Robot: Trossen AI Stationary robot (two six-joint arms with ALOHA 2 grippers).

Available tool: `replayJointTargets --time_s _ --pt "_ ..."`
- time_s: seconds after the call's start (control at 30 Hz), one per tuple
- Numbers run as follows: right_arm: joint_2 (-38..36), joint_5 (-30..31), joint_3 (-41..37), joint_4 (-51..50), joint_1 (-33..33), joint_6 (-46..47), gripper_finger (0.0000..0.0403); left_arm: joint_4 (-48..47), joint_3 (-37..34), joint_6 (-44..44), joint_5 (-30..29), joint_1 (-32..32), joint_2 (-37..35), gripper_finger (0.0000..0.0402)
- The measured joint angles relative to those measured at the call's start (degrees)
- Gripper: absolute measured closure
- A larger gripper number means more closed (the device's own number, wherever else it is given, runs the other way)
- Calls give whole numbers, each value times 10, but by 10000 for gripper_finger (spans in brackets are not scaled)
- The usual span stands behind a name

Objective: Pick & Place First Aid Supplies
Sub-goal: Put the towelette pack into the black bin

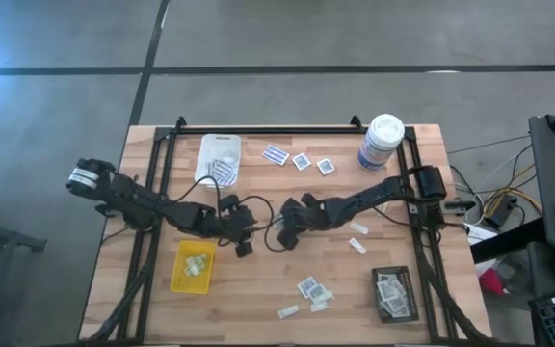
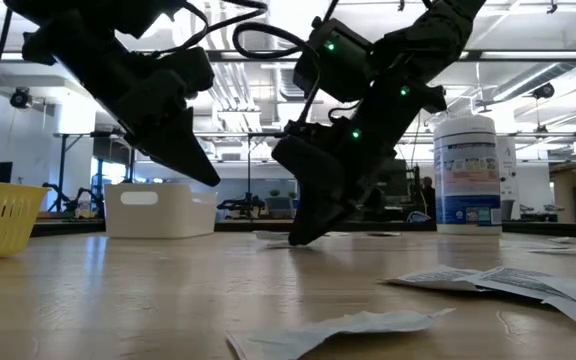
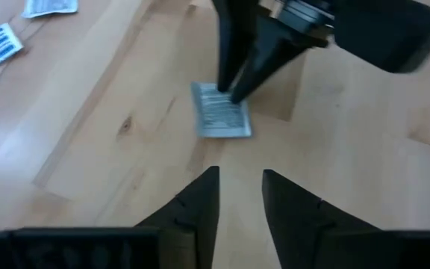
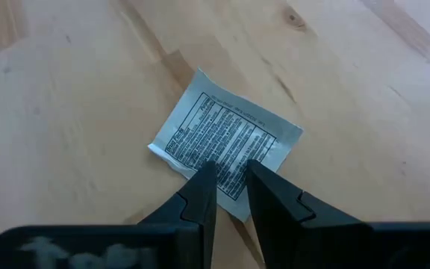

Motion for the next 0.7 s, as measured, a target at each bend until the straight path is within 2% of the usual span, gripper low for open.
replayJointTargets --time_s 0.23,0.43,0.7 --pt "1 -11 10 -14 0 -2 334 0 0 -43 -6 22 0 243" --pt "0 -10 1 -13 1 -2 334 5 -5 -104 63 55 1 241" --pt "0 -21 1 1 21 -4 330 103 -44 -150 82 69 34 241"
